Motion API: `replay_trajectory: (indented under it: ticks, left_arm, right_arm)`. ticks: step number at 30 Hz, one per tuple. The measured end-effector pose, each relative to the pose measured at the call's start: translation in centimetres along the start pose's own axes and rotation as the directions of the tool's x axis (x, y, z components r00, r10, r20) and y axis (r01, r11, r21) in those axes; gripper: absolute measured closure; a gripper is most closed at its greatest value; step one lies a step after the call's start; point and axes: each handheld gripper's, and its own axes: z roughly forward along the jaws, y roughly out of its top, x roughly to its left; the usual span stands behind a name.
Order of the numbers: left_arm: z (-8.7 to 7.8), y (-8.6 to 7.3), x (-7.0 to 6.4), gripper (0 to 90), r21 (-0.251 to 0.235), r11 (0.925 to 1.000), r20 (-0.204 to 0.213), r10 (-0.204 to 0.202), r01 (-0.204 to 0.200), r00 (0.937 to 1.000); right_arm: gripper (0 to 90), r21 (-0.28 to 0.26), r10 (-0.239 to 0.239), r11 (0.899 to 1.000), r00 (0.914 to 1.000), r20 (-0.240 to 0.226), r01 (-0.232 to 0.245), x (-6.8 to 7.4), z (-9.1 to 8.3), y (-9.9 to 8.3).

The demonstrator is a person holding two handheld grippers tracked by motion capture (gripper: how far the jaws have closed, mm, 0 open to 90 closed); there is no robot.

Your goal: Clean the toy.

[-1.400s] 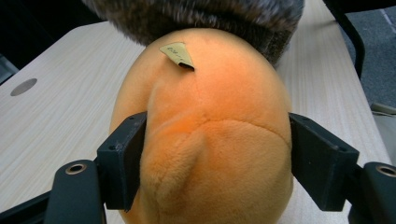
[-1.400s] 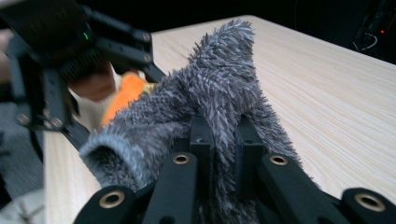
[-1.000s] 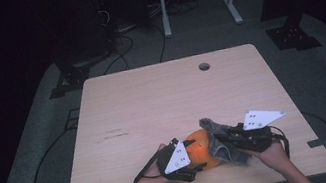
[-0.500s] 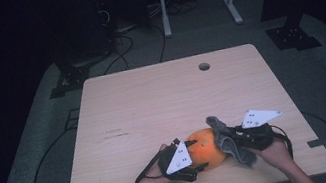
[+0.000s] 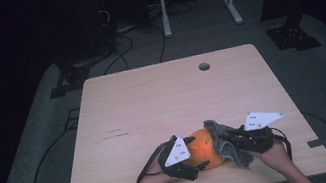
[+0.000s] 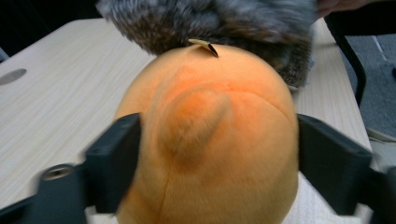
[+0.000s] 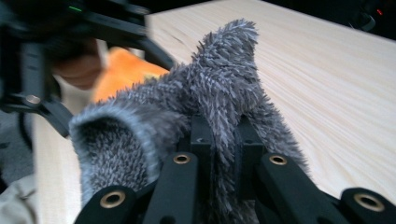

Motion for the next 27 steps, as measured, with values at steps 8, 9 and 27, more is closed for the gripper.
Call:
replay_trajectory:
  ticks: [8, 9, 27]
  left_arm:
    - [-0.2, 0.8, 0.1, 36.9, -0.051, 0.9980, -0.062, -0.040, 0.037, 0.9973]
    - [-0.4, 1.1, 0.0, 37.8, -0.059, 0.9976, -0.055, -0.039, 0.035, 0.9977]
    - [0.1, 0.5, 0.5, 12.7, -0.059, 0.9952, 0.005, -0.078, 0.078, 0.9969]
  right_arm:
    - [80.9, -0.114, 0.010, 0.993, 0.9994, -0.032, -0.013, 0.6, -1.5, 1.5]
    - [80.9, -0.114, -0.010, 0.993, 0.9990, -0.045, 0.005, 1.1, -1.4, 1.8]
    - [81.0, -0.049, -0.029, 0.998, 0.9989, -0.038, 0.027, 1.2, 0.2, 1.3]
